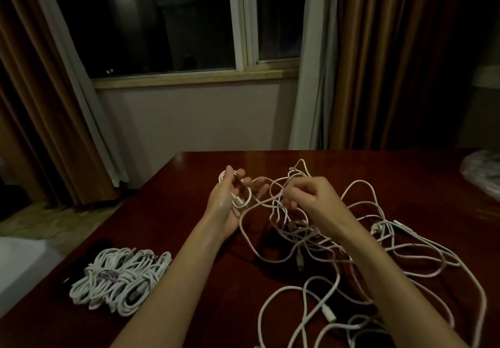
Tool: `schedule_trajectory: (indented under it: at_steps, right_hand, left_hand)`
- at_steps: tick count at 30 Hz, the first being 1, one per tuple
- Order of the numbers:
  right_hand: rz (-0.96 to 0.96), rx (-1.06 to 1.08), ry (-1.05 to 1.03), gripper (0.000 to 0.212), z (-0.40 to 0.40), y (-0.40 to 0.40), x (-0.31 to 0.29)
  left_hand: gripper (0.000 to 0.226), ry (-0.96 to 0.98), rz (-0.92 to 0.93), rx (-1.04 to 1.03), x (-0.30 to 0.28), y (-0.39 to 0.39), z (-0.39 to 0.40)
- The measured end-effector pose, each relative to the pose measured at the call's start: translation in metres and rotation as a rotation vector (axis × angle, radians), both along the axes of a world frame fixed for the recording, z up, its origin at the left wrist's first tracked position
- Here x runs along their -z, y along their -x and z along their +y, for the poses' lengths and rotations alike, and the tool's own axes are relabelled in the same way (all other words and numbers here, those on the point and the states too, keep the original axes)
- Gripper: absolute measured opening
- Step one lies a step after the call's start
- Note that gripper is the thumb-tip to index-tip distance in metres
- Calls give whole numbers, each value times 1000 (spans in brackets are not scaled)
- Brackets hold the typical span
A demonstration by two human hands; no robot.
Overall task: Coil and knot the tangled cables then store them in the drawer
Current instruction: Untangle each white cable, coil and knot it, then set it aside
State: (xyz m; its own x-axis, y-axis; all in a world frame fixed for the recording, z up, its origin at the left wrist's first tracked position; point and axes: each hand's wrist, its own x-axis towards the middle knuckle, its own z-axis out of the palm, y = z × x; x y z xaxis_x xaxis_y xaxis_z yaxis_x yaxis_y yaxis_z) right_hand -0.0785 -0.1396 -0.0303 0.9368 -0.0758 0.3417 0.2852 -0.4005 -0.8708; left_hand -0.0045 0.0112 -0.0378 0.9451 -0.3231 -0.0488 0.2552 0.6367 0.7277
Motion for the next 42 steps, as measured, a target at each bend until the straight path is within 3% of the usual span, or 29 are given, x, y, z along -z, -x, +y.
schedule_trajectory:
  at_steps: [3, 5, 8, 9, 10, 12, 18, 24, 28, 35, 42]
  right_hand:
    - [140, -19, 126, 58, 2, 0, 2]
    - [191, -6, 322, 50, 5, 0, 5]
    - [216, -47, 510, 15, 12, -1, 6]
    - [230, -61, 544, 33, 15, -2, 8]
    - [241, -79, 518, 49, 17, -3, 10]
    - [284, -98, 435, 60, 21, -4, 13]
    - [222, -45, 561, 14, 16, -7, 18]
    - [66, 118, 425, 19, 10, -6, 12]
    - [58, -52, 472, 21, 14, -3, 6]
    - [115, -326, 343, 18, 24, 3, 3]
    - [91, -236, 207, 26, 20, 4, 1]
  left_hand:
    - [41, 101, 42, 22, 0, -2, 2]
    - [39, 87, 9, 56, 1, -3, 2]
    - [39, 39, -78, 100, 3, -4, 3]
    - [40, 38, -101, 120, 3, -5, 4]
    - [40, 41, -120, 140, 3, -5, 4]
    - [39, 47, -147, 167, 3, -5, 5]
    - [38, 87, -173, 84, -1, -7, 11]
    - [46, -20, -184, -42, 5, -11, 10]
    - [44, -163, -248, -52, 9, -12, 5]
    - [39, -290, -302, 55, 13, -9, -4]
    - [49, -528, -414, 239, 14, 5, -13]
